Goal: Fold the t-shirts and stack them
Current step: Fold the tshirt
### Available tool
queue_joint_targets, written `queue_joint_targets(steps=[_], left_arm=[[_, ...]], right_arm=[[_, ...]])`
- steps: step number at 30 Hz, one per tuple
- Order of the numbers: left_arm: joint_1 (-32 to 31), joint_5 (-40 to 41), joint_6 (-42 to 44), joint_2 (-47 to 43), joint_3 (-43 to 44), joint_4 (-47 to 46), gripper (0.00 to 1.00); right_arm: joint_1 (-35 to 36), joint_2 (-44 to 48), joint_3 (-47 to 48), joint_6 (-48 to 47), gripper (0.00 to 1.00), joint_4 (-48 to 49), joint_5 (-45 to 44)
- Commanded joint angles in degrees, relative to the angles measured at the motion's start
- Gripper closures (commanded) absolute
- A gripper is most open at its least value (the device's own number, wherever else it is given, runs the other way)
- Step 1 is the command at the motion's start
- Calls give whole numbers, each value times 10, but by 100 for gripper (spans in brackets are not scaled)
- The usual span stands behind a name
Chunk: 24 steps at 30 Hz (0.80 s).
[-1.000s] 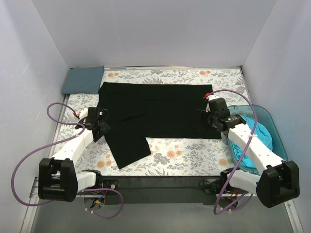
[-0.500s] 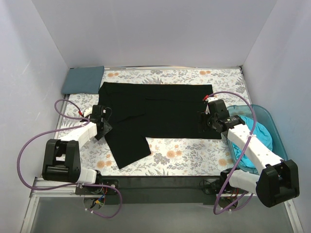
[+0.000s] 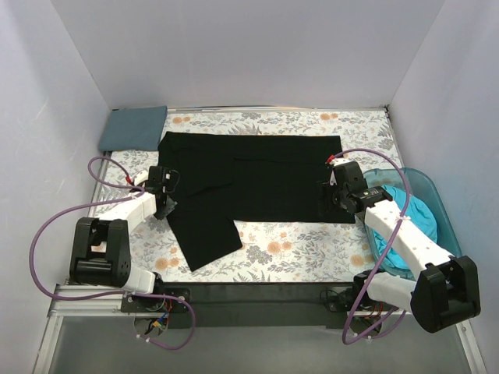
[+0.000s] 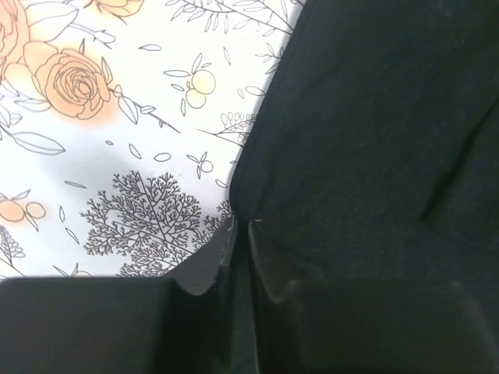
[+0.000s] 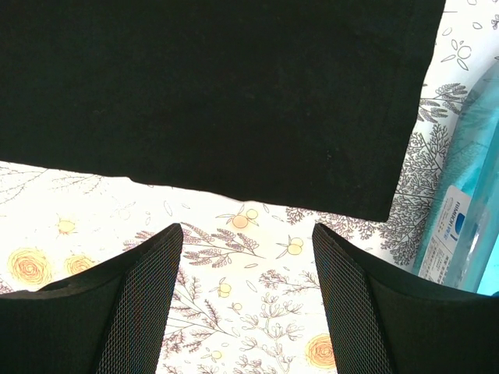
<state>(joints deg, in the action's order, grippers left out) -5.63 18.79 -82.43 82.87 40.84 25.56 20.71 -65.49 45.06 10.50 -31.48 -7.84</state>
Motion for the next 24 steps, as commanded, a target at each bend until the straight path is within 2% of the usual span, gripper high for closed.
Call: queue_joint_targets(steps=[1, 3, 6, 13, 24], left_arm=[[1, 8, -19, -9, -17, 59, 94], [1, 27, -24, -20, -19, 71, 100], [9, 48, -29, -36, -19, 94, 100], [104, 26, -14, -79, -35, 92, 100], [113, 27, -9, -93, -44, 77, 100]], right_arm=[[3, 12, -2, 6, 37, -5, -17], [3, 12, -2, 9, 37, -14, -21], [4, 9, -4, 22, 37, -22, -24], [5, -16, 4, 52, 38, -47, -61], [5, -72, -14, 103, 41, -75, -90]])
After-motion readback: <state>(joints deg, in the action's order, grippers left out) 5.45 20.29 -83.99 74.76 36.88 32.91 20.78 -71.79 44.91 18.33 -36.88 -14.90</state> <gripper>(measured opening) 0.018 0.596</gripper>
